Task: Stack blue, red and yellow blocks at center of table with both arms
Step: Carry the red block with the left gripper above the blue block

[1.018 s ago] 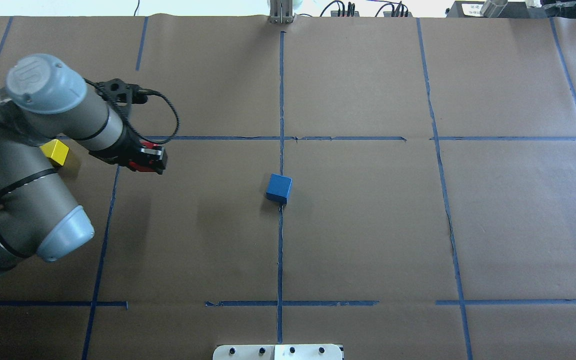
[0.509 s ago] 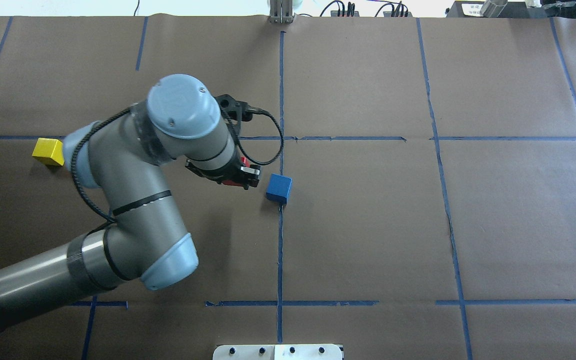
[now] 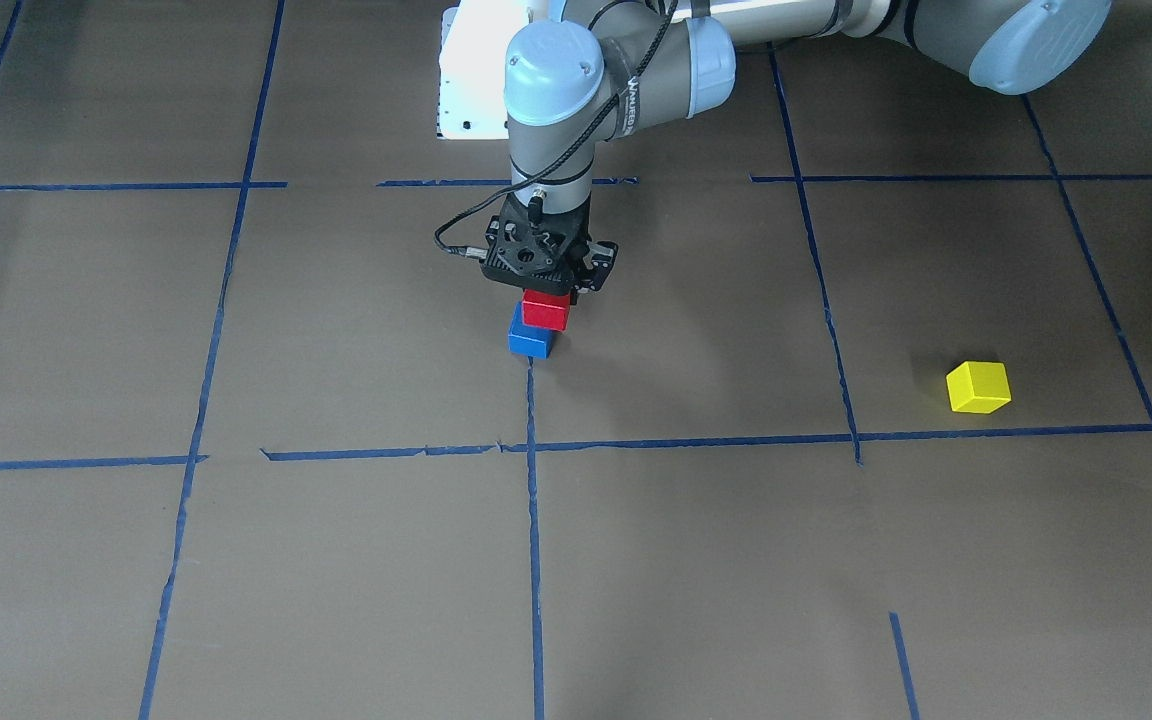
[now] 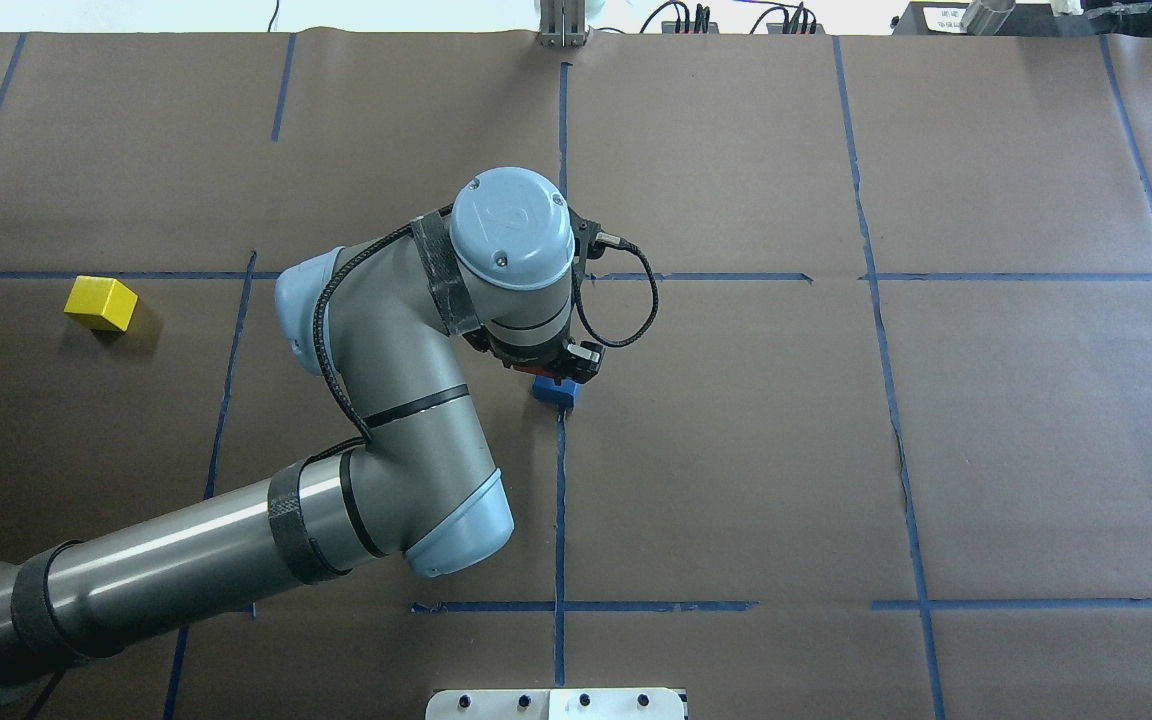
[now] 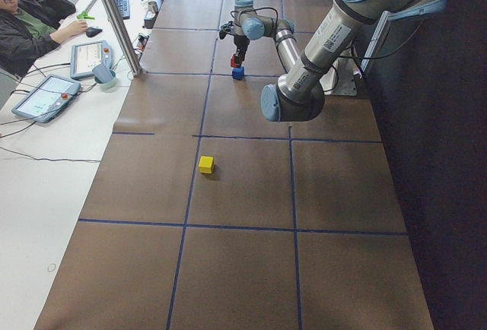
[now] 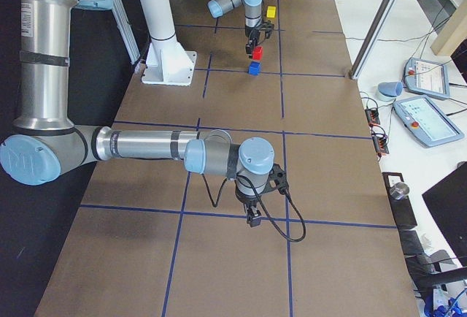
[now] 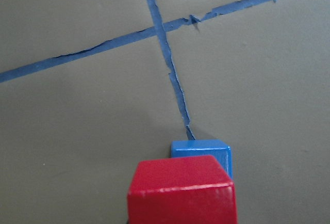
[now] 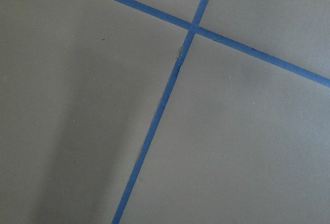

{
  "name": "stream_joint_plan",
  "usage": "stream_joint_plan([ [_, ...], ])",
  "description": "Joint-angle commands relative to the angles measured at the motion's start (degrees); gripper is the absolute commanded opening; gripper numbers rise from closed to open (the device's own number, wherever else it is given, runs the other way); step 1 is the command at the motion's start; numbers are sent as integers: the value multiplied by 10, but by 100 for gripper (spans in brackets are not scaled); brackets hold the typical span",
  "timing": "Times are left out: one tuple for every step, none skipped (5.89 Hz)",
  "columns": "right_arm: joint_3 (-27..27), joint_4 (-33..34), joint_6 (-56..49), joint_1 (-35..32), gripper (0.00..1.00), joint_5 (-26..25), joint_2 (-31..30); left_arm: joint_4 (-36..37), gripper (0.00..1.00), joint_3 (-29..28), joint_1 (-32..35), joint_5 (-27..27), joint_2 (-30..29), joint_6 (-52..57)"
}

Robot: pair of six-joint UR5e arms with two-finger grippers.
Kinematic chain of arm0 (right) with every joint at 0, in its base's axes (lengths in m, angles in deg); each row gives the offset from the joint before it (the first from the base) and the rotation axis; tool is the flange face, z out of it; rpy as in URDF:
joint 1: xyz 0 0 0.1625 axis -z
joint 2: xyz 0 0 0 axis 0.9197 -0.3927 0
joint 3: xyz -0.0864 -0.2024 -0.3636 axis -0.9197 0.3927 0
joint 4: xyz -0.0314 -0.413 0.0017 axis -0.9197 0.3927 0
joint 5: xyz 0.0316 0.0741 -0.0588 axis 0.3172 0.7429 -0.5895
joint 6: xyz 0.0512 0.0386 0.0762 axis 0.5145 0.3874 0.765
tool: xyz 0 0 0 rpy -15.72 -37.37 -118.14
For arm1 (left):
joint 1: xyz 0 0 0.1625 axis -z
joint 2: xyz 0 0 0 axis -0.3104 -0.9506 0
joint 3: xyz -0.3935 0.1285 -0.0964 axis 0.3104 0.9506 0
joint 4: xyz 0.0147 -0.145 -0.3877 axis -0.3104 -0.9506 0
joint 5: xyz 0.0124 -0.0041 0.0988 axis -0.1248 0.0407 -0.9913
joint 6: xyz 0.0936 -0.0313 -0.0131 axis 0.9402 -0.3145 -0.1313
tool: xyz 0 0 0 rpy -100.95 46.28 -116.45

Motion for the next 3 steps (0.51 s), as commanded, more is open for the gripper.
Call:
stream_joint_plan([
  [1,0,0,0,100,0,-1,0,5,-13,-22,1,-3,7],
  [1,0,0,0,100,0,0,-3,5,-14,-23,1,-2,6],
  [3,0,0,0,100,1,0,-6,5,-19,-24,2,-4,6],
])
